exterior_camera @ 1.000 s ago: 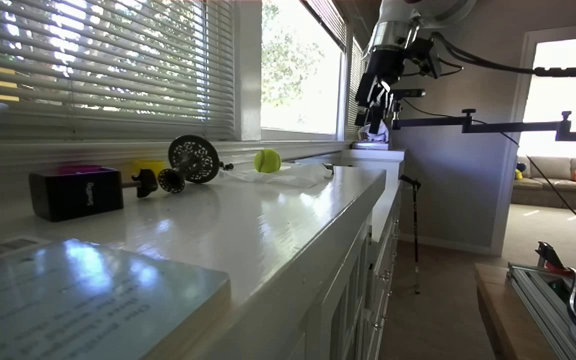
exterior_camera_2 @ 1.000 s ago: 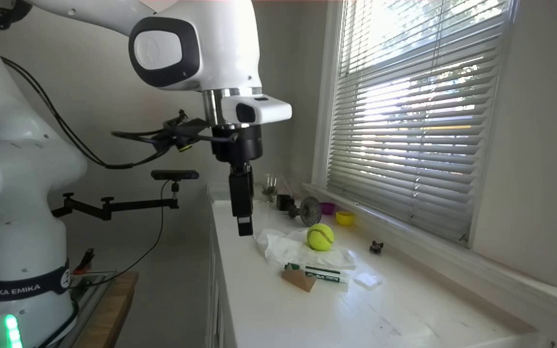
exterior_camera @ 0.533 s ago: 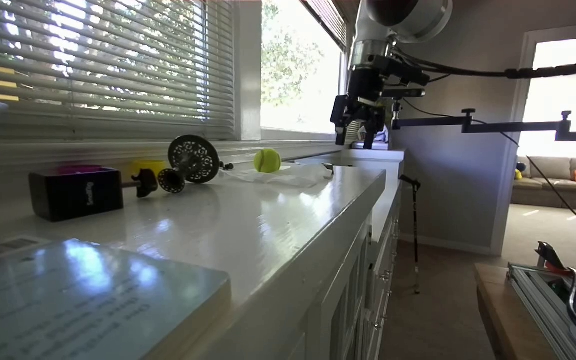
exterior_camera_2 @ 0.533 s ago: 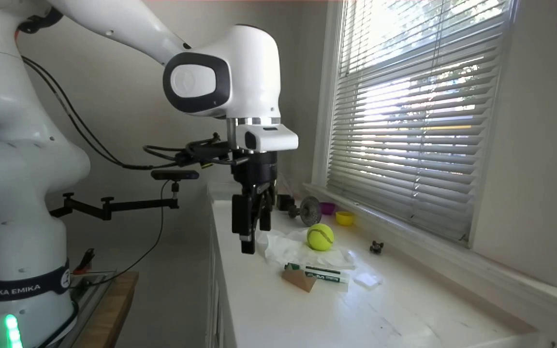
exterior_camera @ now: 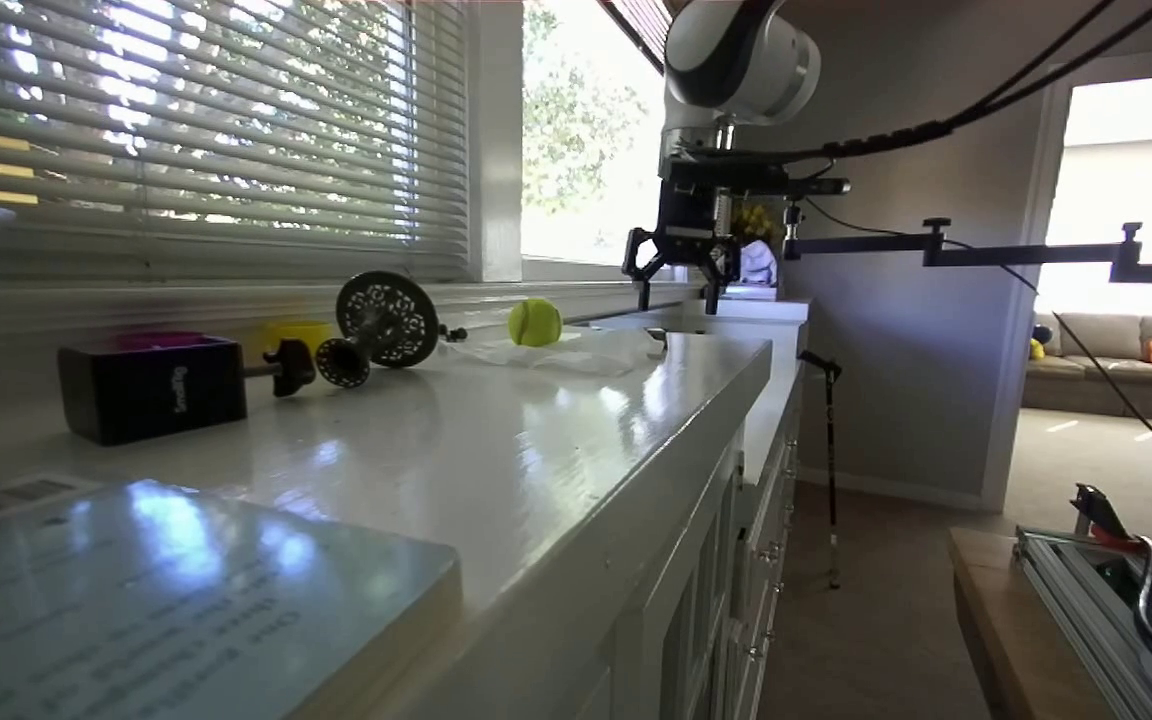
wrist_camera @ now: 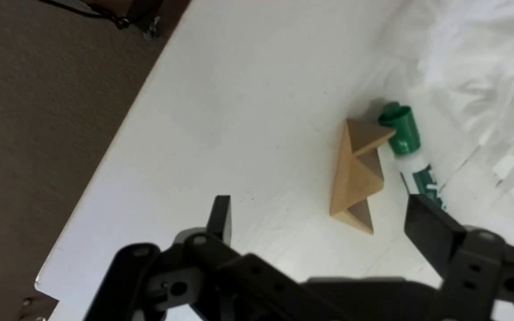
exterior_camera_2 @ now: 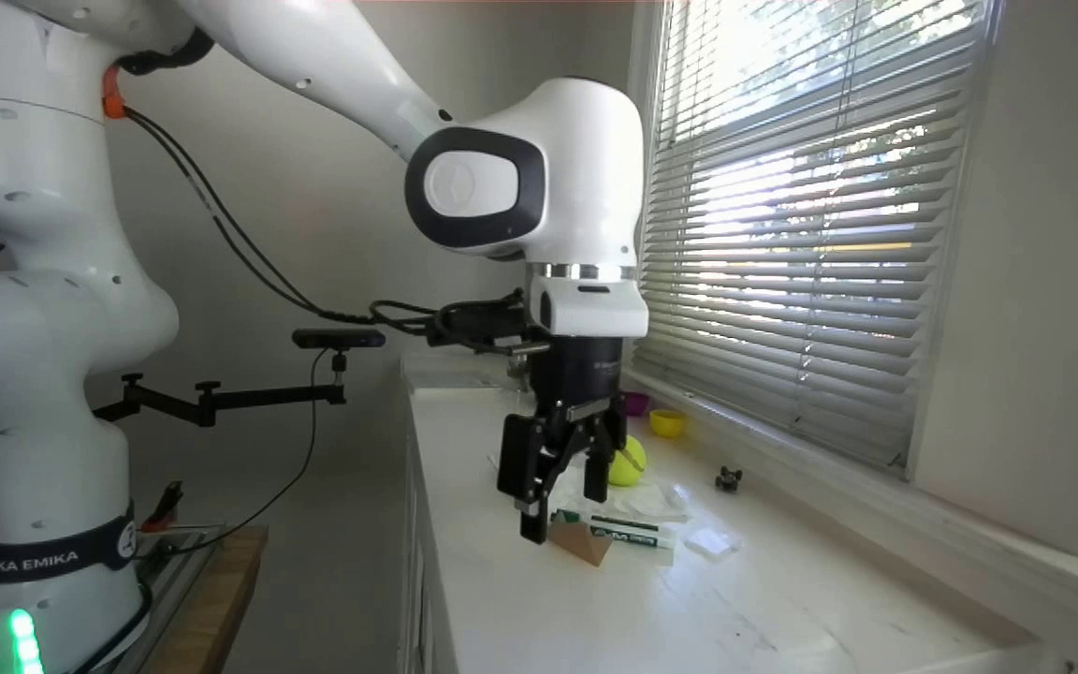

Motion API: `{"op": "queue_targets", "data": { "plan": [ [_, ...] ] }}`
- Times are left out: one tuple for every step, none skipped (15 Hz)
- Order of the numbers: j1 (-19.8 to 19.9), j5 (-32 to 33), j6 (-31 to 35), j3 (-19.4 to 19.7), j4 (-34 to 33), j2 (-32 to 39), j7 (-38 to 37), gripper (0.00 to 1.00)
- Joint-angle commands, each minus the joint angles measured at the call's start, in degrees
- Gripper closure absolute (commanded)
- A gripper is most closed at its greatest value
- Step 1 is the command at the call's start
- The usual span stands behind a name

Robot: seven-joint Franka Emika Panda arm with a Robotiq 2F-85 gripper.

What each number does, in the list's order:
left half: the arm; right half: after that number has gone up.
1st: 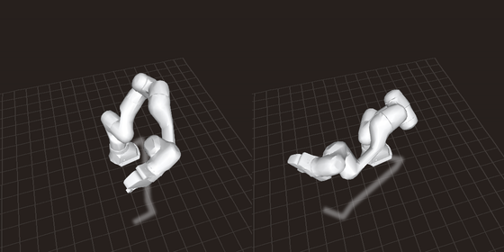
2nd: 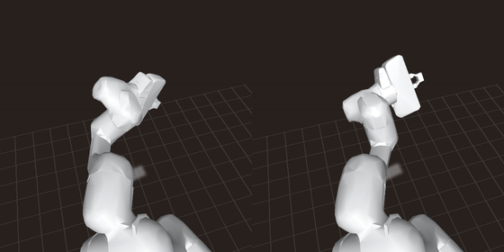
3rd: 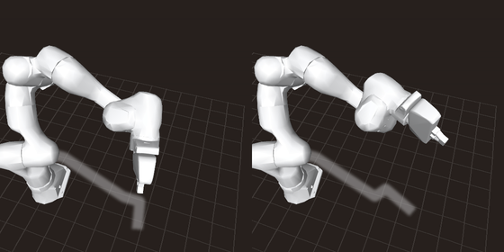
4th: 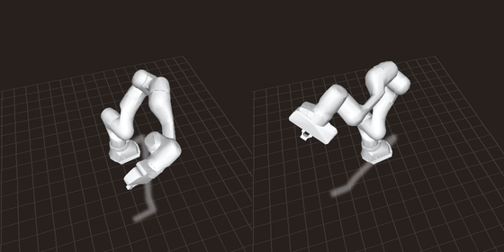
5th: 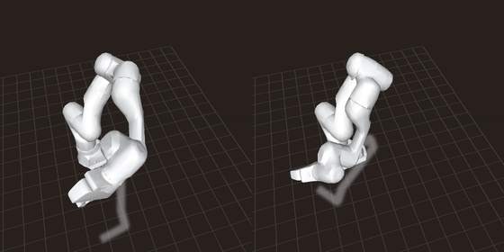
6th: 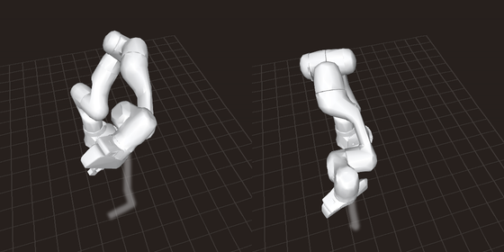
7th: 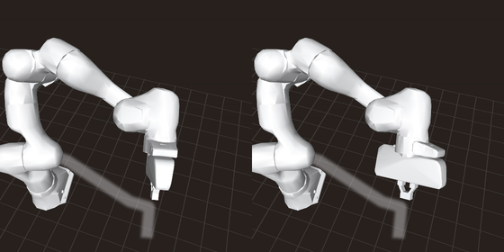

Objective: Pick up the block, and then put it in the cup

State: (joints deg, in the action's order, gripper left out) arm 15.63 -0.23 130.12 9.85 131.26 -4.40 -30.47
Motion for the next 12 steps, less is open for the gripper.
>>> {"op": "queue_targets", "data": {
  "plan": [
    [-0.6, 2.3, -4.0, 0.7, -7.5, 7.0, -11.7, 0.0],
    [-0.9, 2.5, -5.0, 1.1, -8.9, 8.3, -14.7, 0.13],
    [-1.3, 2.6, -6.2, 1.3, -9.7, 9.3, -17.4, 0.26],
    [-1.5, 2.4, -7.6, 1.7, -10.7, 10.0, -19.1, 0.32],
    [-1.9, 2.0, -8.2, 1.8, -11.1, 10.7, -20.7, 0.41],
    [-2.2, 1.6, -9.1, 2.0, -11.6, 11.0, -21.8, 0.48],
    [-2.3, 1.5, -10.0, 2.2, -12.2, 11.3, -22.7, 0.56],
    [-2.6, 1.4, -10.4, 2.3, -12.4, 11.5, -23.4, 0.62],
    [-2.8, 1.3, -10.7, 2.4, -12.7, 11.5, -23.8, 0.7],
    [-3.0, 1.2, -11.0, 2.4, -12.8, 11.5, -24.0, 0.76],
    [-3.1, 0.9, -11.2, 2.3, -12.9, 11.4, -23.8, 0.84],
    [-3.2, 1.0, -11.3, 2.3, -12.8, 11.3, -23.8, 0.91]
  ]
}}
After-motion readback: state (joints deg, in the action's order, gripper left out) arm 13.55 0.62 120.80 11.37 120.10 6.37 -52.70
